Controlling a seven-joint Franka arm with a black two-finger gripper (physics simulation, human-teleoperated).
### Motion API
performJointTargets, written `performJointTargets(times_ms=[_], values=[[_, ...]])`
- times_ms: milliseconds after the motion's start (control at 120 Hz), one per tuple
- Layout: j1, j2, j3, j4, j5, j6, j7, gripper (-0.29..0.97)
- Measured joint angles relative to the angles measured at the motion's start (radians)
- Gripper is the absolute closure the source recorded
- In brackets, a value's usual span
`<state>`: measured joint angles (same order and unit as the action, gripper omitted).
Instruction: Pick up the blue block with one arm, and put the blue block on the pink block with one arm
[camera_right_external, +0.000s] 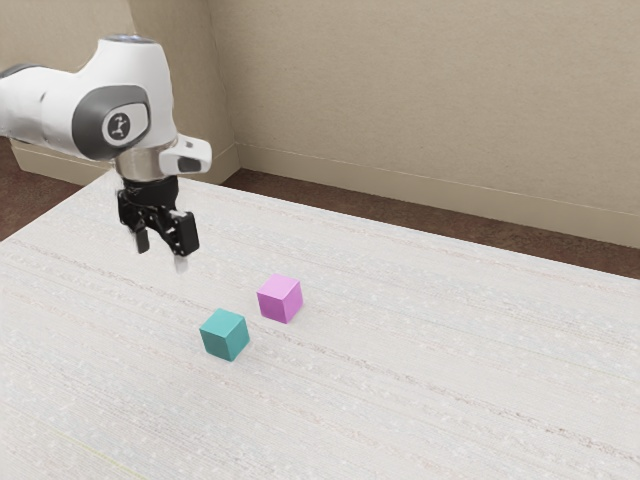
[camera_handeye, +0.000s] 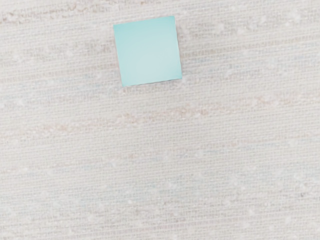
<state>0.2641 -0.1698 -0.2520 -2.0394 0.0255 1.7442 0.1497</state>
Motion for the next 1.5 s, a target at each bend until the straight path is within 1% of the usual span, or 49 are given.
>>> performJointTargets(times_ms=[133, 300, 475, 575, 700, 1008, 1150, 1500], values=[[-0.009, 0.059, 0.003, -0.041, -0.011, 0.134, 0.002, 0.00], [-0.013, 0.132, 0.003, -0.071, -0.019, 0.255, -0.020, 0.00], [-0.021, 0.195, 0.006, -0.092, -0.022, 0.345, -0.038, 0.00], [-0.037, 0.221, 0.024, -0.123, -0.023, 0.388, -0.046, 0.00], [-0.028, 0.258, 0.031, -0.133, -0.025, 0.434, -0.053, 0.00], [-0.022, 0.360, 0.048, -0.123, -0.019, 0.499, -0.062, 0.00], [-0.027, 0.396, 0.048, -0.083, -0.015, 0.509, -0.060, 0.00], [-0.021, 0.472, 0.048, -0.037, -0.003, 0.516, -0.047, 0.00]])
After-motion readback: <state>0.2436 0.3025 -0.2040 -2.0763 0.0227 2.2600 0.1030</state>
